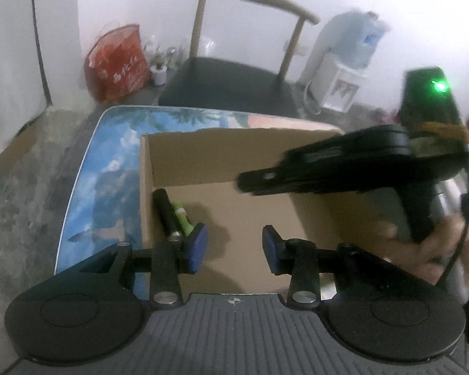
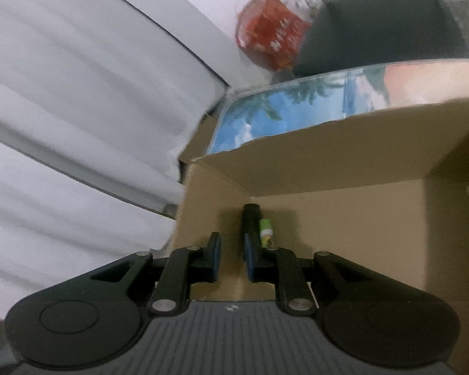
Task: Organize rigid objects
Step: 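Carry the green battery into the box and open the right gripper, then move the right tool back toward the black key fob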
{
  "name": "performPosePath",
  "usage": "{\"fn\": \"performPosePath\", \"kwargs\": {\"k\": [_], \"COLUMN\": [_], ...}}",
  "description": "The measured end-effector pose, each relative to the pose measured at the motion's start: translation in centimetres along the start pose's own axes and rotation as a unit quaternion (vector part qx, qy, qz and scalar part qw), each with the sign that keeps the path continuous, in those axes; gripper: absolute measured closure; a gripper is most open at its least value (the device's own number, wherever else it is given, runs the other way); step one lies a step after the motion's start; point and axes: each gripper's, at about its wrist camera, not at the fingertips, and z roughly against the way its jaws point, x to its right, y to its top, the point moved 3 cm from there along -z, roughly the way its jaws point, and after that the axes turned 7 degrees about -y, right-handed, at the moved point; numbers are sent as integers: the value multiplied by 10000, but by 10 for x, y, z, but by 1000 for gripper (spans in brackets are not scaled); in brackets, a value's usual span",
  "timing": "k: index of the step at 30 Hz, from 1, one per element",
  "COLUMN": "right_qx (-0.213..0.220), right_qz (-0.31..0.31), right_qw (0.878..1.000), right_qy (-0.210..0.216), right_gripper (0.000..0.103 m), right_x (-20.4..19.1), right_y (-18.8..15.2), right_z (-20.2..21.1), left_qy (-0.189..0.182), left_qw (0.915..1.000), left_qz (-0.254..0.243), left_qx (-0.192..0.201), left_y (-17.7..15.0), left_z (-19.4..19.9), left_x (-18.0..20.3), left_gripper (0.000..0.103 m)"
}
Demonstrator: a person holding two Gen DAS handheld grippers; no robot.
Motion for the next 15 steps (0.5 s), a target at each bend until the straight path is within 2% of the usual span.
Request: {"fn": "performPosePath", "kwargs": {"k": [5, 9, 12, 15], "right_qx": [494, 776, 610, 252], "right_qz": [-1, -68, -327, -780], "right_qw": [9983, 9958, 9967, 9958], "right_qy": [311, 473, 416, 398], "right_gripper": [85, 85, 85, 85], "right_x": [10, 25, 42, 60], "right_y": [-46, -106, -156, -201], "right_z": [76, 125, 127, 113], "left_qy": [-337, -709, -944, -939], "left_qw": [9989, 9965, 9937, 9910], "left_qz": [-241, -433, -559, -844], "left_qx": [241, 83, -204, -446], "left_y": [-41, -84, -115, -141], "left_z": [40, 49, 40, 23], "left_x": [16, 32, 44, 56], "left_gripper": [61, 60, 60, 60]}}
